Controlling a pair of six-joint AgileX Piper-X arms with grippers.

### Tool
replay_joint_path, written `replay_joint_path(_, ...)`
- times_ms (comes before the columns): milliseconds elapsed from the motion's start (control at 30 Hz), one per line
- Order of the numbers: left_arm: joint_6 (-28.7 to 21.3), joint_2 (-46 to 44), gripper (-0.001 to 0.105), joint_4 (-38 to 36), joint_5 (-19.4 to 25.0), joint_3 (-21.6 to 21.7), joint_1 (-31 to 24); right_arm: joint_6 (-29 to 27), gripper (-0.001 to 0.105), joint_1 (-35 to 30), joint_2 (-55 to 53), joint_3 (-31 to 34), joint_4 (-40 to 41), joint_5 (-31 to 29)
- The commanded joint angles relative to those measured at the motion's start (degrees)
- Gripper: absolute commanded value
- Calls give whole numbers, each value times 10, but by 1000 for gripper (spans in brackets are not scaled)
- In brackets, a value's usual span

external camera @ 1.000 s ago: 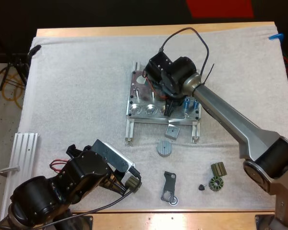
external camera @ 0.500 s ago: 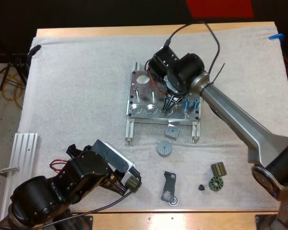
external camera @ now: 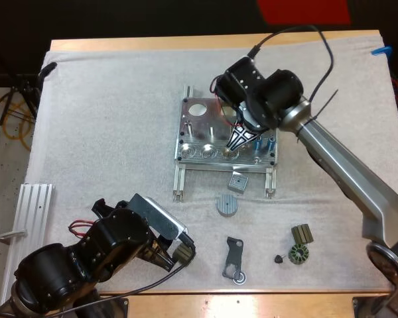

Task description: Load cells from right to left

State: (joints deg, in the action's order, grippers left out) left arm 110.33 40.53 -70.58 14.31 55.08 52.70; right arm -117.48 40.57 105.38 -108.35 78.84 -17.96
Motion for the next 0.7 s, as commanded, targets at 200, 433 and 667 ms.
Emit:
replay_joint_path(200,-1,0,63,-2,14,2,1,89,42,-4,-23,-5,10,35)
replay_joint_path(433,-1,0,63,-2,14,2,1,187,42,-34,-23,-5,-2,106)
replay_joint_path(667,-1,0,63,-2,14,2,1,229,49,-88,-20,-3,-38,143)
